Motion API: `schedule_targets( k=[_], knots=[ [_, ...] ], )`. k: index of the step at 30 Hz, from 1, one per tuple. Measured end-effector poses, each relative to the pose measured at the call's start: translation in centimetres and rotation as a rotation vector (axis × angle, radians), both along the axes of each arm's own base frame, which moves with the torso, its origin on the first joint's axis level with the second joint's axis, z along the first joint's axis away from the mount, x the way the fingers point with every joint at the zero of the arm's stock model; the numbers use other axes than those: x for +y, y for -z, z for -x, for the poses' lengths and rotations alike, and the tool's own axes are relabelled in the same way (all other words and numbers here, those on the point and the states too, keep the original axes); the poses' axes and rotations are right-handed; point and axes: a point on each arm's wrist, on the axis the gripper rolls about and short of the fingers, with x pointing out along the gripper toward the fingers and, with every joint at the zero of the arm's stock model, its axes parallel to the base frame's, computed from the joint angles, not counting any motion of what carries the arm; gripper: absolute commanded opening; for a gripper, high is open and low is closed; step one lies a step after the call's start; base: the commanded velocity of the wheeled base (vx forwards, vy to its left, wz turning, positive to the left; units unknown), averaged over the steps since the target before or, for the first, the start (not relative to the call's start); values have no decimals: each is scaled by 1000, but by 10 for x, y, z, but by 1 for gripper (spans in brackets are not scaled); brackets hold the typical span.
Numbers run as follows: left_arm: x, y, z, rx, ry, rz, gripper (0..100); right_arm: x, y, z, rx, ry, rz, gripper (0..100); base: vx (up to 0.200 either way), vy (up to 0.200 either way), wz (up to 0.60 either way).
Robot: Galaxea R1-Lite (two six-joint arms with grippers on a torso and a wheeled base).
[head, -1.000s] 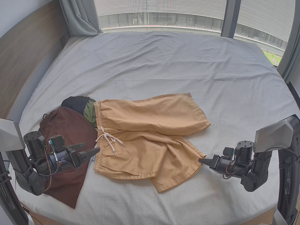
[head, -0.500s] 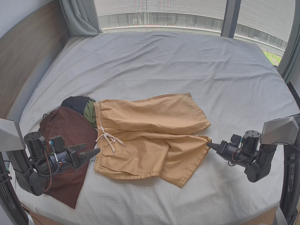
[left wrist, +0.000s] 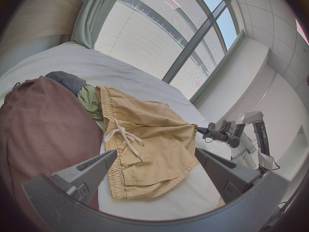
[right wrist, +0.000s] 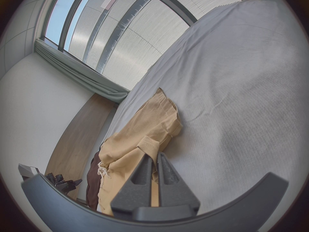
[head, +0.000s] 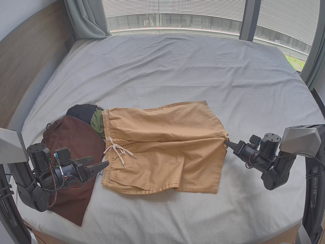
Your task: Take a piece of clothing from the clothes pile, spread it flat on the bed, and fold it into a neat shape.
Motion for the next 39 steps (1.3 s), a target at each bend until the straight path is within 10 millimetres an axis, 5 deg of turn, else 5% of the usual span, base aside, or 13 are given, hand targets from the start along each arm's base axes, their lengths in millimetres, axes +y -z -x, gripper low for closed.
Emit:
schedule_targets(
  k=[20, 21, 39],
  knots=[
    [9, -2, -8, -31, 84, 30, 100, 3, 2, -8, -22, 9, 0, 0, 0, 0, 0],
    [9, -2, -8, -31, 84, 31, 100, 4, 2, -8, -22, 9, 0, 100, 0, 0, 0],
    [10, -3, -7, -33, 84, 32, 100, 5, -17, 7, -37, 16, 11, 100, 0, 0, 0]
  ],
)
